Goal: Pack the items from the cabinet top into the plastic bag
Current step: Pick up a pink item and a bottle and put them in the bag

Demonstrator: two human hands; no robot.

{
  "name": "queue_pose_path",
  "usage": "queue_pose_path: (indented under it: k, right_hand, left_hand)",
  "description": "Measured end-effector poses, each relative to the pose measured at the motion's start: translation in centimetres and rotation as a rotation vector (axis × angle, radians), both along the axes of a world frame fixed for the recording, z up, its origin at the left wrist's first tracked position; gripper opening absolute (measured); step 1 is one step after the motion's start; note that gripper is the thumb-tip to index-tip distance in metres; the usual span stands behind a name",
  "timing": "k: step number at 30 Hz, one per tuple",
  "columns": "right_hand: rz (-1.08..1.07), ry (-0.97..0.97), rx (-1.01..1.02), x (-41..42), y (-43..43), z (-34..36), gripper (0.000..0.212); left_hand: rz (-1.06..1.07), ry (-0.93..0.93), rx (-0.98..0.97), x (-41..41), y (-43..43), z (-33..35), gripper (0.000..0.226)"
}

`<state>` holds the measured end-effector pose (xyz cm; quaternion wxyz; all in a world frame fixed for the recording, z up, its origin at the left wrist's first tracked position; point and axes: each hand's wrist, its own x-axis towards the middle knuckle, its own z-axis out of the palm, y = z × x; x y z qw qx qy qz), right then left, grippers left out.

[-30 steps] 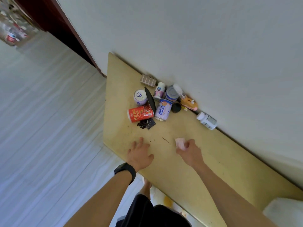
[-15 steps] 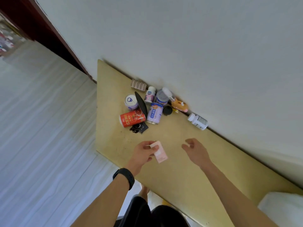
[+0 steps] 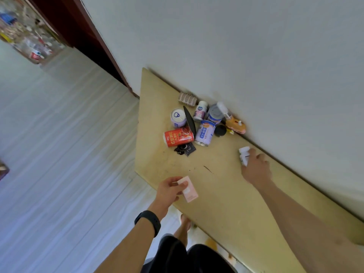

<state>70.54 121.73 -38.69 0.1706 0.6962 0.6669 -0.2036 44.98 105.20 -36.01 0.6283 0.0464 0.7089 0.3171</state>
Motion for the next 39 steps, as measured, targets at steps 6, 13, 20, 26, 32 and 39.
queue_pose_path:
  k: [6,13,20,26,32,39]
  right_hand:
    - [-0.377,0.331,-0.218,1.5,-6.7,0.5,0.069]
    - [-1.277,1.286,-0.444,7.0,-15.7,8.7,0.057]
    - [-1.319,1.667,-0.11,17.4,-24.5,17.6,0.072]
    - [-1.348,1.834,0.259,25.8,-30.5,21.9,0.067]
    - [-1.39,1.898,0.435,32.3,-37.4,22.7,0.062]
    - [-1.536,1.804,0.526,36.4,-43.9,21.3,0.067]
  left_hand:
    - [-0.052,-0.054,0.003,4.0,-0.3,0.7,0.033]
    - [-0.206,-0.089,0.077,9.7,0.4,3.2,0.021]
    - [-0.478,-0.082,0.179,20.1,0.8,7.4,0.023]
    - [-0.789,-0.105,0.422,33.4,0.3,14.6,0.021]
    - [-1.072,-0.028,0.787,45.8,-1.8,21.8,0.024]
    - [-1.606,0.628,1.231,57.1,-3.0,23.4,0.03]
